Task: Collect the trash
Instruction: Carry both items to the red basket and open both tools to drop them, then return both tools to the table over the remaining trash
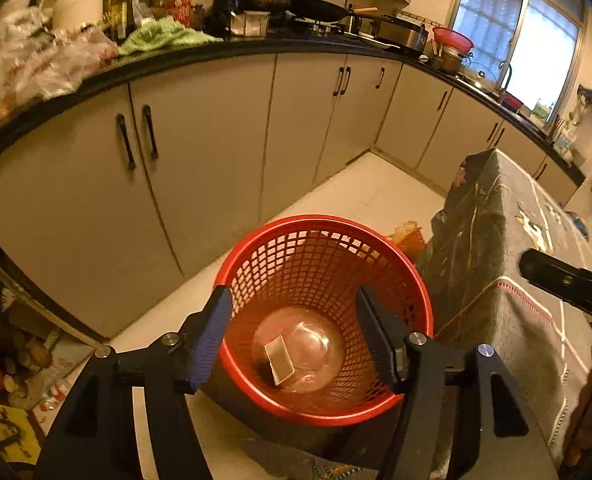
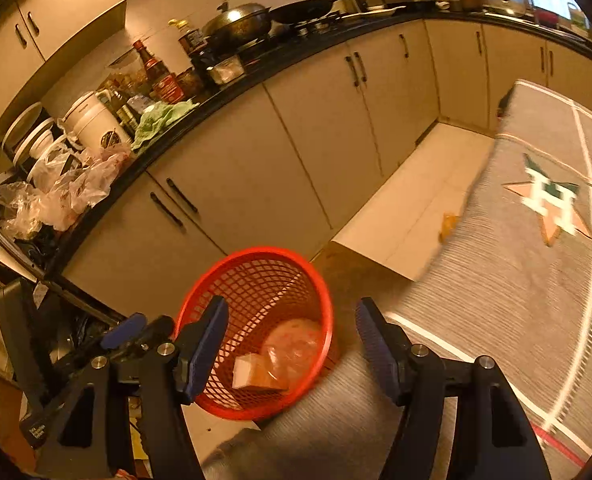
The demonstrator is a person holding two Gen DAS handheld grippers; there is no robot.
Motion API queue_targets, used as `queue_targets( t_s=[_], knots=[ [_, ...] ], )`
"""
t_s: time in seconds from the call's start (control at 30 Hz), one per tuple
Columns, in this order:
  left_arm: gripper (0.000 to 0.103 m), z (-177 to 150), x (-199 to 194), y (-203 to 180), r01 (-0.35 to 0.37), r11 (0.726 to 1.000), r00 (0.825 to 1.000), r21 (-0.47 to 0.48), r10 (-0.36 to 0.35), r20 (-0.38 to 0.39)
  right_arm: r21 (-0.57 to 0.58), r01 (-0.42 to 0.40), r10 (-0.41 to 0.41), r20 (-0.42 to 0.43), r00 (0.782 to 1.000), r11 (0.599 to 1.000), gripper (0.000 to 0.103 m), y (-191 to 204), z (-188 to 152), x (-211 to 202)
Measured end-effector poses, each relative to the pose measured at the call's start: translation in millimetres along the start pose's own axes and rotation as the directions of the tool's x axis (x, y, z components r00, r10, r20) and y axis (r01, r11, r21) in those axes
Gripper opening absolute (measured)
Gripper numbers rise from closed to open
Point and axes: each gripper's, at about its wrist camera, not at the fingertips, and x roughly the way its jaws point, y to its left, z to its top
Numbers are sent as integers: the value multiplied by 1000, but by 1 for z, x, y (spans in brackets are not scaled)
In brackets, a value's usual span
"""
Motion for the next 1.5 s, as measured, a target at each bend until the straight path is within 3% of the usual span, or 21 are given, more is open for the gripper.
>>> queue_targets(
  t_s=[0.2, 0.43, 0.93, 1.1, 1.23, 1.4, 1.5],
  knots=[
    [67, -8, -23, -21, -105, 993, 994, 57, 103, 48, 20, 28, -29, 33, 999, 999, 71, -17, -18, -36],
    [72, -21, -53, -56, -176, 975, 981, 137, 163, 105, -6, 79, -78, 90, 993, 997, 74, -28, -44, -87],
    [77, -43, -98, -129, -145, 958, 983, 246, 110, 150, 99, 180, -196, 183, 963, 979, 77, -97, -105, -197],
    [79, -53, -104, -159, -69, 951, 992, 302, 34, 121, 147, 248, -276, 210, 938, 957, 79, -131, -132, -235],
    [80, -59, -104, -190, 43, 934, 995, 354, -70, 66, 208, 333, -377, 229, 897, 920, 80, -163, -163, -276],
    [80, -69, -94, -245, 191, 888, 980, 419, -197, -28, 325, 410, -493, 237, 837, 852, 83, -208, -193, -327],
    [80, -74, -90, -284, 286, 845, 957, 453, -278, -85, 401, 439, -550, 220, 806, 804, 83, -238, -209, -350]
  ],
)
